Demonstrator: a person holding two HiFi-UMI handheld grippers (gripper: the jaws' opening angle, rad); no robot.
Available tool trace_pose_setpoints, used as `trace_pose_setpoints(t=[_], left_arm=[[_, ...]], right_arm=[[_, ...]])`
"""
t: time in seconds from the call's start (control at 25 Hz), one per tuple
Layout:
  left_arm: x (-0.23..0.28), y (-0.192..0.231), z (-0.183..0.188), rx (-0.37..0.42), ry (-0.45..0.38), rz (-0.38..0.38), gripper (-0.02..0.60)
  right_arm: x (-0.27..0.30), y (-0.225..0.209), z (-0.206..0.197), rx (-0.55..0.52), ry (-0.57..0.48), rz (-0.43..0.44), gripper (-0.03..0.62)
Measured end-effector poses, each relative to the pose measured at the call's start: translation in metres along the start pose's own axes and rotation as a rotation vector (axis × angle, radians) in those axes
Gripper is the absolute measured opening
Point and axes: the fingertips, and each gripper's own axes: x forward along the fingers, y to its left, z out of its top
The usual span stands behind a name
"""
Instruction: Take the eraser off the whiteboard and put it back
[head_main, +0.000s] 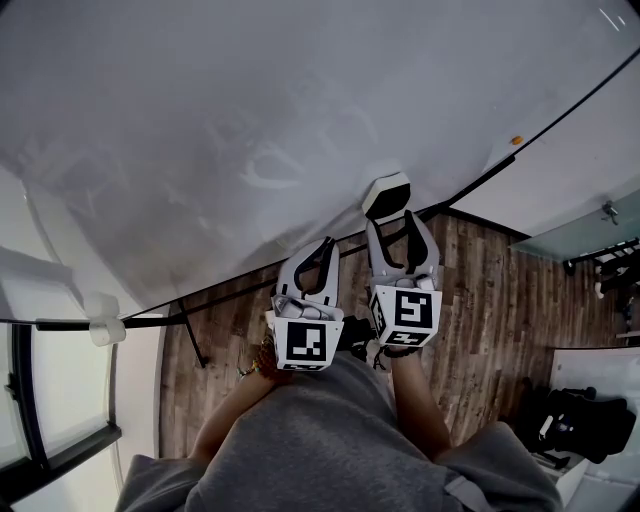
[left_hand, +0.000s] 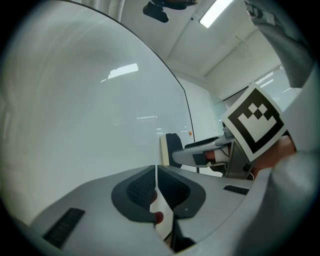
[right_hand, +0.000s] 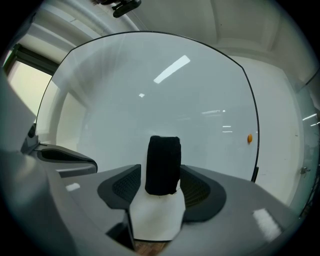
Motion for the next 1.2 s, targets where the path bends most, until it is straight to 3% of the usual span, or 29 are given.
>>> trace_pose_setpoints(t=[1.2], left_arm=[[0.006, 0.024, -0.002, -0.009, 0.003, 0.048, 0.008]], right_arm=[[0.026, 0.002, 0.004, 0.021, -0.009, 0.003, 0.233]])
